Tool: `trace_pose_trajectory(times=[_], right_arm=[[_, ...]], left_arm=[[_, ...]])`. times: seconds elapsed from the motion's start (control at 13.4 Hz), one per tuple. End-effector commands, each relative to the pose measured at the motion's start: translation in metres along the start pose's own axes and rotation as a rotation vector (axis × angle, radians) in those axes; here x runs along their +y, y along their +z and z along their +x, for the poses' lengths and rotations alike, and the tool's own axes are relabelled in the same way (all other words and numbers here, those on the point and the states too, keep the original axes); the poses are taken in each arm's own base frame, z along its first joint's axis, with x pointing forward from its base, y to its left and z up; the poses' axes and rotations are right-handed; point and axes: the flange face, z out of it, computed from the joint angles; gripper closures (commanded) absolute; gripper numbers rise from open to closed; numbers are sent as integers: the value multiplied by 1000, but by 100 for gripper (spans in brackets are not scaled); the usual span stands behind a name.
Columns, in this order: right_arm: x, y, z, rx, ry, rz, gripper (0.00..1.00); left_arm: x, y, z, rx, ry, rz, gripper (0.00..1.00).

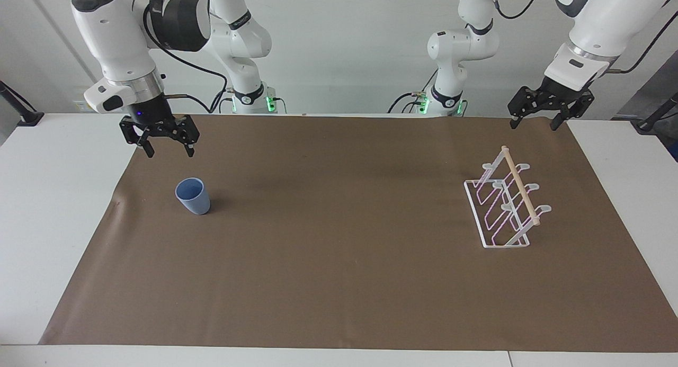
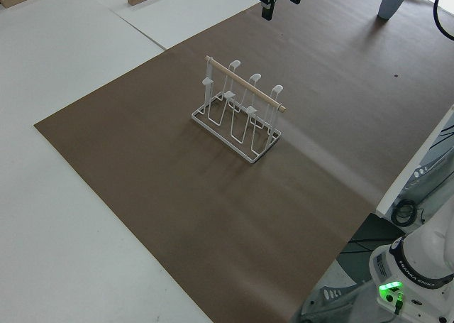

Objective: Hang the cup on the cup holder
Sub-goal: 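Move the right gripper toward the light blue cup, then lower the right gripper onto the blue cup rim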

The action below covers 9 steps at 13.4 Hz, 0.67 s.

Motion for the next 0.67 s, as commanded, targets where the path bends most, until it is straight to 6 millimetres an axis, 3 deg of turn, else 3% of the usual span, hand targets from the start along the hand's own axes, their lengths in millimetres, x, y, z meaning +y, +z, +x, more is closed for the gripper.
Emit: trace_pose_trajectory(times=[0.0, 0.22, 0.6], right_arm=[[9, 13, -6, 6, 31, 6, 0], [7, 31, -6, 18, 27, 6, 0], [3, 80, -13, -11, 15, 10, 0]], left_arm=[[2, 4, -8, -2, -3, -5, 0], [3, 7, -12, -6, -3, -3, 0], [5, 12, -16, -14, -2, -2, 0]])
